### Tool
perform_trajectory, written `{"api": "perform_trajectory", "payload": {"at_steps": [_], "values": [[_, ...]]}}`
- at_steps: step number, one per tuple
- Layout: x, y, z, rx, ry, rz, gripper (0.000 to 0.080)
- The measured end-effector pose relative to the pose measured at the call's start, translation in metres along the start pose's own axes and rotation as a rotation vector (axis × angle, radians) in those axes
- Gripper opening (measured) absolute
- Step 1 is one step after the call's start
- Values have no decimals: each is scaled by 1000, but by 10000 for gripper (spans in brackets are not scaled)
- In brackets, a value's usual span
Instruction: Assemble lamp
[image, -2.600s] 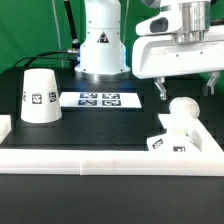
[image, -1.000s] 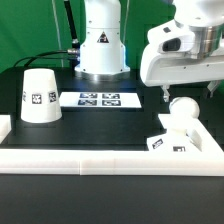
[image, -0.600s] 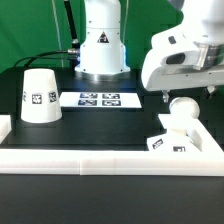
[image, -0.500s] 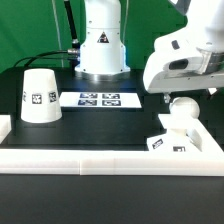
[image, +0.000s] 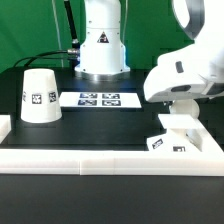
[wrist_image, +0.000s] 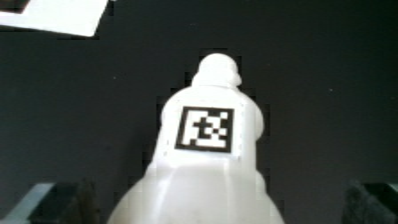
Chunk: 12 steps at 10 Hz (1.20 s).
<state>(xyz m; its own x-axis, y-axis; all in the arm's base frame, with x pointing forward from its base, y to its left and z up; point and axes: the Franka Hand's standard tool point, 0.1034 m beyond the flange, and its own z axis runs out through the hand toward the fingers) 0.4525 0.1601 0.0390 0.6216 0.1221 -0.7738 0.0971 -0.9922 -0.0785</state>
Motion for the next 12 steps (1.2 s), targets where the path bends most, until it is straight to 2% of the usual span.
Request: {"api": "perform_trajectory", "payload": {"at_steps": [2, 9, 10, 12], "values": [[8, 1, -2, 4, 4, 1, 699], [12, 8, 11, 6, -20, 18, 699], [13, 8, 10, 6, -19, 18, 573], [15, 8, 7, 7, -12, 17, 572]]}}
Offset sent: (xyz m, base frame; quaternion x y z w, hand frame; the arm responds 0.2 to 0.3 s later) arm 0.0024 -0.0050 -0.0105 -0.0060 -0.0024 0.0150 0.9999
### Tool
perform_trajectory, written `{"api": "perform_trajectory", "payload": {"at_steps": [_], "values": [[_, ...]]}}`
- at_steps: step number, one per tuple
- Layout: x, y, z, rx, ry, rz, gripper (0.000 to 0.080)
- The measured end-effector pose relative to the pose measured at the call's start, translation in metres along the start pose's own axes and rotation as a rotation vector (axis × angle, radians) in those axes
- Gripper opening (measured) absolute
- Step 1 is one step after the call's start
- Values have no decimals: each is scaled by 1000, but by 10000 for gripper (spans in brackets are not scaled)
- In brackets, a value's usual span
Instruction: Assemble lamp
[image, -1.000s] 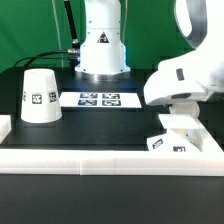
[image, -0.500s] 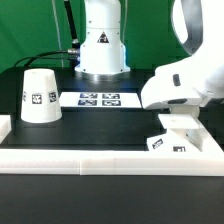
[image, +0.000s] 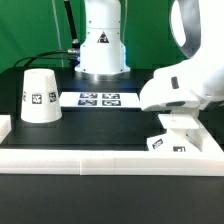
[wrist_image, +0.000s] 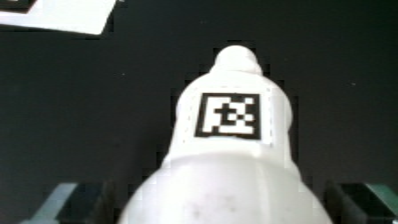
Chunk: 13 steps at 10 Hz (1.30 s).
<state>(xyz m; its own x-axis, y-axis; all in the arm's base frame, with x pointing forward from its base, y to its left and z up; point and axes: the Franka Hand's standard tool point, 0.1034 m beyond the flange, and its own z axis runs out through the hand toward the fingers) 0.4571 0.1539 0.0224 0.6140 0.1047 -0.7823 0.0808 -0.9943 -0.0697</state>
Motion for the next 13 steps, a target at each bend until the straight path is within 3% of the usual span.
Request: {"api": "perform_trajectory", "payload": {"at_steps": [5, 11, 13], "values": [[-2, 1, -2, -3, 0, -20, 572], [-66, 11, -67, -4, 75, -73, 574], [-76, 15, -83, -3, 114, -77, 574]]}}
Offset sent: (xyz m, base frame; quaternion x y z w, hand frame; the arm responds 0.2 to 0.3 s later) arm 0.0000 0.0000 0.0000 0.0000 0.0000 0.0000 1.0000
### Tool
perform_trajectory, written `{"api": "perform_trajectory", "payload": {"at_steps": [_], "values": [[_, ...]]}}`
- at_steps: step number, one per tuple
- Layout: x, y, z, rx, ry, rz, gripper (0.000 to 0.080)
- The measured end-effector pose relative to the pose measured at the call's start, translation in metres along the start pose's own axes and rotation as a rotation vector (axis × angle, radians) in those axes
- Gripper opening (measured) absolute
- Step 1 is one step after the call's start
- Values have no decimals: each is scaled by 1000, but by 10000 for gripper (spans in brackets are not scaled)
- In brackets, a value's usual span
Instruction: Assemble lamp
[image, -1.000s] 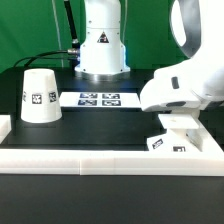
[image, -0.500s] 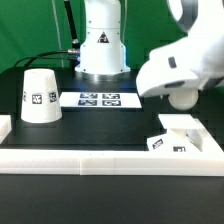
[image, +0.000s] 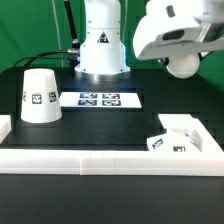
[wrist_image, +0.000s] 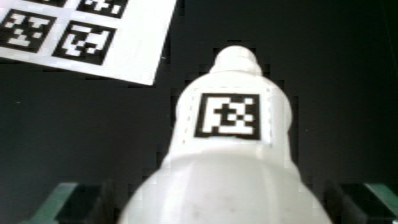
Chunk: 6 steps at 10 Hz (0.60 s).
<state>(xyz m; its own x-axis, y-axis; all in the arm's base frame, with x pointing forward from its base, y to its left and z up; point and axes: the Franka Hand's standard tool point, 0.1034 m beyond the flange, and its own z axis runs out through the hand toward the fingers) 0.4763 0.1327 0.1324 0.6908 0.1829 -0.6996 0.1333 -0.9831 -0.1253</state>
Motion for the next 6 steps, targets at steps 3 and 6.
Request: {"api": "perform_trajectory", "payload": {"at_steps": [3, 6], "values": [[14, 0, -4, -3, 112, 2, 576], [20, 6, -12, -21, 343, -23, 576]]}}
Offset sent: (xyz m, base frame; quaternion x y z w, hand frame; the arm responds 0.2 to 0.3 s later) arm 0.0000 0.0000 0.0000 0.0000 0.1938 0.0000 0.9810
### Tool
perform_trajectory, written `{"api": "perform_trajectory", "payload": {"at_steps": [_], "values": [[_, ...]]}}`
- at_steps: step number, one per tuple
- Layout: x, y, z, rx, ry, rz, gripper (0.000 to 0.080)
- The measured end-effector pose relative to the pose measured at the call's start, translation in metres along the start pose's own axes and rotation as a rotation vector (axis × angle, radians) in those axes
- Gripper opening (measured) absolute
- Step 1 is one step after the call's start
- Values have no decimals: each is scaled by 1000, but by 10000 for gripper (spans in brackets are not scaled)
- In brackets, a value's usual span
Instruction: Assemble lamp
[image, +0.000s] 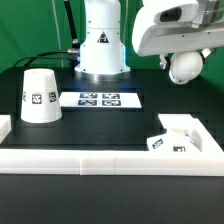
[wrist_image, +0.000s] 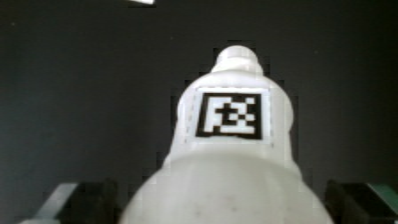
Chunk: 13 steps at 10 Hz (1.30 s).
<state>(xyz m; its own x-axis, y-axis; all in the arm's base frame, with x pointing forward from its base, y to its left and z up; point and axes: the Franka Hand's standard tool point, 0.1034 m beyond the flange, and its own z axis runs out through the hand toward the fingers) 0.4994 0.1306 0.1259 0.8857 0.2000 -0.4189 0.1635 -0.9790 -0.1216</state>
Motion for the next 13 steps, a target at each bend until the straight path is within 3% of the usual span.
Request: {"api": "perform_trajectory", "payload": {"at_steps": [2, 6, 9, 12, 13], "values": [[6, 5, -6, -13, 143, -19, 576], [11, 16, -34, -58, 448, -69, 576], [15, 23, -37, -87, 644, -72, 576], [13, 25, -32, -93, 666, -73, 576], [15, 31, -34, -119, 671, -129, 576]]}}
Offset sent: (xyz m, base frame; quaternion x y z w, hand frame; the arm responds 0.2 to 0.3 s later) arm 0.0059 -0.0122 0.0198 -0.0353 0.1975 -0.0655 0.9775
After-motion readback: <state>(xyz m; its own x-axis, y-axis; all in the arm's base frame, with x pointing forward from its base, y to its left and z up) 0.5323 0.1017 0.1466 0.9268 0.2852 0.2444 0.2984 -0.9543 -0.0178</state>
